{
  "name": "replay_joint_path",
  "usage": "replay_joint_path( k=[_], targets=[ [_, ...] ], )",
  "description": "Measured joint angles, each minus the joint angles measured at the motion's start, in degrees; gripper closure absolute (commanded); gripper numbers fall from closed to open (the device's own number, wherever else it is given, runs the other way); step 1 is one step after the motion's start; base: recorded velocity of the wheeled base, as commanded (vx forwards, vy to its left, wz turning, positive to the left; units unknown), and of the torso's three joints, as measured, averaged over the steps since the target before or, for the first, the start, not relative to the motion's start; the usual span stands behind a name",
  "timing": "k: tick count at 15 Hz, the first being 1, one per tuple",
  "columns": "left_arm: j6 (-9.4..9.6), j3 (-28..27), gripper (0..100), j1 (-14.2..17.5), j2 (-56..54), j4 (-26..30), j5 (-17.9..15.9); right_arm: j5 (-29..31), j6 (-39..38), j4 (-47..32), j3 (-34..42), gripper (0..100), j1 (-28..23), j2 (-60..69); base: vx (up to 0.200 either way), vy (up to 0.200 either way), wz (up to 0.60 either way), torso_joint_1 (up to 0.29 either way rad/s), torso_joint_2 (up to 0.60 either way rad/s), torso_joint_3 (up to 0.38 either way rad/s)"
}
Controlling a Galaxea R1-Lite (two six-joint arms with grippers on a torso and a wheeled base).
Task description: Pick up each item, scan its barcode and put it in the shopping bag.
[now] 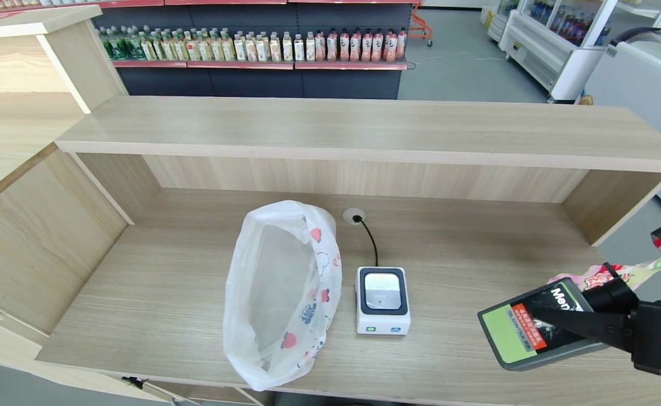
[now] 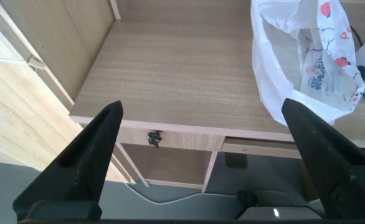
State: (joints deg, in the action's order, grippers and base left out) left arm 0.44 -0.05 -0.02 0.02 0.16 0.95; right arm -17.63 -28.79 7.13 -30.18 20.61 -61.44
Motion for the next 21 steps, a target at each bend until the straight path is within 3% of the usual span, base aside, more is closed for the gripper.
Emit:
replay_joint_path(
  k=[6, 9, 14, 18, 21],
  targets=[
    [0.02, -0.02, 0, 0.02, 0.00, 0.02, 0.00, 5.38, 3.84, 4.22, -2.26, 100, -1.24, -9.06, 0.000, 0.000, 0.00, 0.000, 0.00, 0.000],
    [0.00, -0.05, 0, -0.02, 0.00, 0.02, 0.00, 5.51, 4.00, 10.00, -4.55, 100, -0.55, -16.45, 0.000, 0.000, 0.00, 0.000, 0.00, 0.000],
    [0.00, -0.05, 0, 0.02, 0.00, 0.02, 0.00, 5.60, 4.02, 12.59, -7.83, 100, 1.68, -25.33, 0.000, 0.000, 0.00, 0.000, 0.00, 0.000],
    [0.00, -0.05, 0, 0.02, 0.00, 0.02, 0.00, 5.38, 3.97, 20.68, -9.20, 100, 2.73, -31.78, 0.000, 0.000, 0.00, 0.000, 0.00, 0.000],
    [0.00, -0.05, 0, 0.02, 0.00, 0.00, 0.00, 5.32, 4.00, 21.66, -11.72, 100, 3.83, -35.89, 0.000, 0.000, 0.00, 0.000, 0.00, 0.000]
  ],
)
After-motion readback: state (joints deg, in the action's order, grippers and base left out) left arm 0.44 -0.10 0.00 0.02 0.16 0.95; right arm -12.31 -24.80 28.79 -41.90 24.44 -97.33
